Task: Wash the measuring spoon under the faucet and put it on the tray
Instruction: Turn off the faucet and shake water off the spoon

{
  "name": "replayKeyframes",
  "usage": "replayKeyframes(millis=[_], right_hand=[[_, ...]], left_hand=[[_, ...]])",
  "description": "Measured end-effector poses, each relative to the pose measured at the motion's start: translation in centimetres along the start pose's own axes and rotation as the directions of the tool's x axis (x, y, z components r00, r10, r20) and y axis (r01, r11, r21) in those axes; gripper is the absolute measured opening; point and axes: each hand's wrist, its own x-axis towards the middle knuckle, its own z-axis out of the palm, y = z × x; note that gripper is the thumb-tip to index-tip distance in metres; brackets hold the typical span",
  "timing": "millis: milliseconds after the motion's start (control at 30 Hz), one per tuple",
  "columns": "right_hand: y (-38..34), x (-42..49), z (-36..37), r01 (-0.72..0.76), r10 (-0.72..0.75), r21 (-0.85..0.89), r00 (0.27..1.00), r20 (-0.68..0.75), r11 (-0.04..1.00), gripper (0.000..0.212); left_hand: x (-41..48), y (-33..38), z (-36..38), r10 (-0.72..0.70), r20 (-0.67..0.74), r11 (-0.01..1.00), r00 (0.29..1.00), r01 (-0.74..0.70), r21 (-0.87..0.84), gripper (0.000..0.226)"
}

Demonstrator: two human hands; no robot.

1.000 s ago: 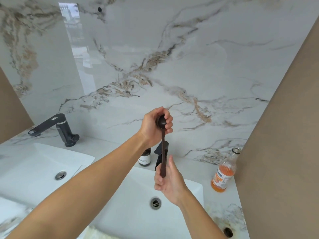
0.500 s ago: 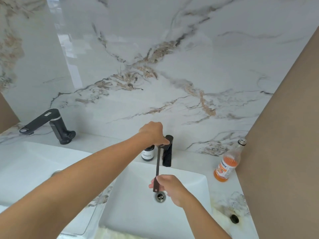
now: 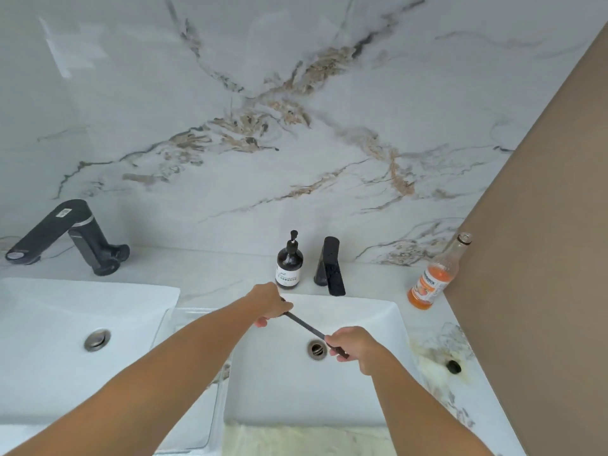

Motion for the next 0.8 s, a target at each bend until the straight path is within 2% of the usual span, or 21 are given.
replayKeyframes(millis=[100, 167, 233, 333, 467, 533, 600, 700, 733, 800], right_hand=[[0.7, 0.0, 0.8, -0.041, 0.043, 0.049, 0.999, -0.028, 0.998, 0.015], [1.3, -0.3, 1.0, -0.074, 0.076, 0.074, 0.997, -0.025, 0.995, 0.019], [1.5, -0.9, 1.4, -0.125, 0.126, 0.081, 0.992, -0.011, 0.989, 0.020], [1.9, -1.2, 1.9, -0.197, 0.197, 0.045, 0.980, -0.007, 0.979, 0.019], [3.3, -0.4, 1.6, -0.211, 0.208, -0.089, 0.977, -0.042, 0.974, 0.019], [4.0, 0.2, 1.6, -0.137, 0.132, -0.099, 0.990, -0.053, 0.986, 0.014], [4.1, 1.0, 1.6, 0.015, -0.028, -0.149, 0.996, -0.083, 0.989, 0.010], [4.0, 1.7, 1.8, 0.211, -0.291, -0.456, 0.950, -0.110, 0.865, 0.004], [4.0, 1.8, 2.1, 0.236, -0.341, -0.542, 0.935, -0.100, 0.807, 0.009], [4.0, 1.7, 3.0, 0.287, -0.385, -0.535, 0.920, -0.079, 0.795, 0.023]], left_hand=[[0.8, -1.2, 0.4, 0.071, 0.026, 0.990, 0.997, -0.074, 0.120, 0.041], [1.1, -1.9, 0.7, 0.174, -0.017, 0.944, 0.985, -0.162, 0.289, 0.040], [1.3, -2.6, 1.0, 0.256, -0.033, 0.897, 0.966, -0.225, 0.380, 0.035], [1.6, -3.1, 1.3, 0.268, 0.021, 0.892, 0.963, -0.256, 0.373, 0.033], [2.0, -3.1, 2.2, 0.301, 0.052, 0.916, 0.952, -0.304, 0.260, 0.053], [2.3, -3.1, 2.6, 0.337, 0.019, 0.908, 0.941, -0.331, 0.259, 0.051], [2.7, -3.0, 2.5, 0.356, -0.025, 0.905, 0.934, -0.338, 0.259, 0.048], [3.2, -3.0, 2.3, 0.361, -0.059, 0.920, 0.931, -0.345, 0.186, 0.047], [3.3, -3.2, 2.3, 0.356, -0.052, 0.928, 0.933, -0.346, 0.142, 0.045], [3.6, -3.8, 1.7, 0.322, -0.043, 0.946, 0.946, -0.323, -0.027, 0.039]])
